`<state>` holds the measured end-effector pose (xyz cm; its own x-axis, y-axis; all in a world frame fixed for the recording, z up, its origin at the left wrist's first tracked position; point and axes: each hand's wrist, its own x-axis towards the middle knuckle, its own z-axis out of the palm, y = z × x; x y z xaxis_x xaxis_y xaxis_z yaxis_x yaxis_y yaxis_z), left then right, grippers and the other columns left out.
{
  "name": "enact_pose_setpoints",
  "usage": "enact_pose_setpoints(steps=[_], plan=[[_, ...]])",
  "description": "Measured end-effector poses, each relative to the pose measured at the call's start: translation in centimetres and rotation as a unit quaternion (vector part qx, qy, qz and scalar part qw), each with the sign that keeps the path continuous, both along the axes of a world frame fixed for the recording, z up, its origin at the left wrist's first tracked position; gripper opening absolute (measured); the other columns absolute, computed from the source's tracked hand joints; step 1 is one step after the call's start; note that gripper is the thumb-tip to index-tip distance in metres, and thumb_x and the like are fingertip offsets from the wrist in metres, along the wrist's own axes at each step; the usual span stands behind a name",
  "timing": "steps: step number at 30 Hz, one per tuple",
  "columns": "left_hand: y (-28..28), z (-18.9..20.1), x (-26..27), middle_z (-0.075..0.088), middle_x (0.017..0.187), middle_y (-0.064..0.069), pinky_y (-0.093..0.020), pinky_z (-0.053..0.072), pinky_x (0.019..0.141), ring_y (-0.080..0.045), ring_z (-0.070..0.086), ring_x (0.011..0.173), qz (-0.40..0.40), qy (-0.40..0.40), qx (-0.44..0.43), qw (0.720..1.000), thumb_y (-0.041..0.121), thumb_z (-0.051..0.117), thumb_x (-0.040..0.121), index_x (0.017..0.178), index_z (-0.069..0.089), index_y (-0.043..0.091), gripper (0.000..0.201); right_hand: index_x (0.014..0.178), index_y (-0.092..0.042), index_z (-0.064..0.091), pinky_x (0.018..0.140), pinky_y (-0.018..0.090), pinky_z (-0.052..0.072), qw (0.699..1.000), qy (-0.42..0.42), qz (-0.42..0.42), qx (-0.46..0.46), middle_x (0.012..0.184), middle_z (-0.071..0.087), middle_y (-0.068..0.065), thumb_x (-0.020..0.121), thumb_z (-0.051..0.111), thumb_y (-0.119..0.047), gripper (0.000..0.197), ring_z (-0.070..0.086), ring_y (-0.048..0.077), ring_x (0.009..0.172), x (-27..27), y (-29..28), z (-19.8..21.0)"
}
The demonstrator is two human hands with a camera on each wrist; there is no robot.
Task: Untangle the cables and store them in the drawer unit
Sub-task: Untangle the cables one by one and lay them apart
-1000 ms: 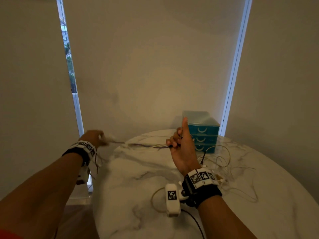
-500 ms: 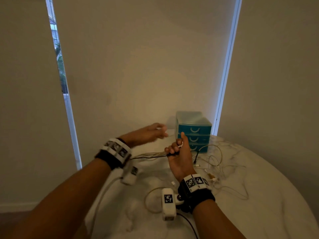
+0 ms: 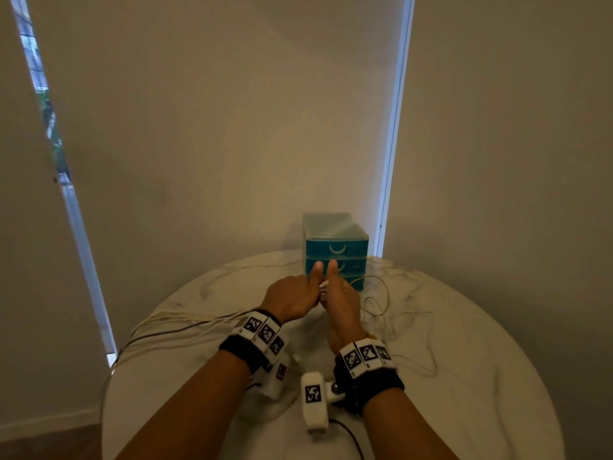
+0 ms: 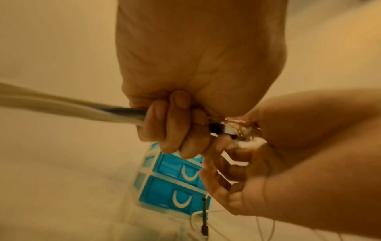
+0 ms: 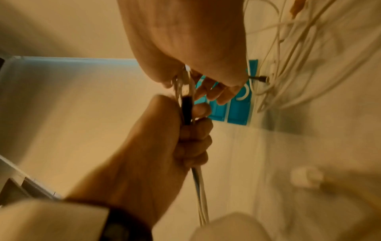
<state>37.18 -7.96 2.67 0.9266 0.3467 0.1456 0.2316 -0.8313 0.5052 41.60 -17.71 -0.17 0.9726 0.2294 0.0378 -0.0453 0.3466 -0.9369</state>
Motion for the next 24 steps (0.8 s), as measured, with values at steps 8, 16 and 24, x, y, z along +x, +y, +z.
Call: enact_pose_setpoints(steps=[8,16,24], plan=[[2.3,-1.1,2.0,0.074,0.100,-0.016,-0.050,0.055,0.086,-0.038,0.068,0.090,-0.004,-0.055,-0.059,0.997,0.042,0.039,0.100,0.100,0.053,0.014,0.032,0.133,-0.034,0.070,0.101,0.027,0.054,0.983,-0.176,0.039,-0.035,0.124,0.076,-0.012,0.110,0.053,-0.045,0.031,0.069,0.004,0.118,0.2,-2.7,0.3],[2.2,-3.2,1.4,0.065,0.064,0.006,-0.030,0.043,0.064,-0.014,0.056,0.056,-0.005,-0.112,-0.197,0.974,0.052,0.026,0.113,0.069,0.060,0.021,0.063,0.143,-0.025,0.067,0.104,0.004,0.043,0.942,-0.296,0.028,-0.153,0.140,0.068,-0.010,0.112,0.053,-0.027,0.034,0.059,-0.005,0.128,0.1,-2.9,-1.2],[2.1,-4.0,2.0,0.059,0.055,0.005,-0.029,0.043,0.065,-0.003,0.050,0.043,-0.035,-0.125,-0.214,0.968,0.059,0.012,0.112,0.063,0.056,0.023,0.075,0.151,-0.023,0.059,0.122,0.030,0.041,0.957,-0.252,0.089,-0.117,0.149,0.061,-0.011,0.109,0.057,-0.028,0.041,0.052,-0.008,0.137,-0.2,-2.5,-1.7]])
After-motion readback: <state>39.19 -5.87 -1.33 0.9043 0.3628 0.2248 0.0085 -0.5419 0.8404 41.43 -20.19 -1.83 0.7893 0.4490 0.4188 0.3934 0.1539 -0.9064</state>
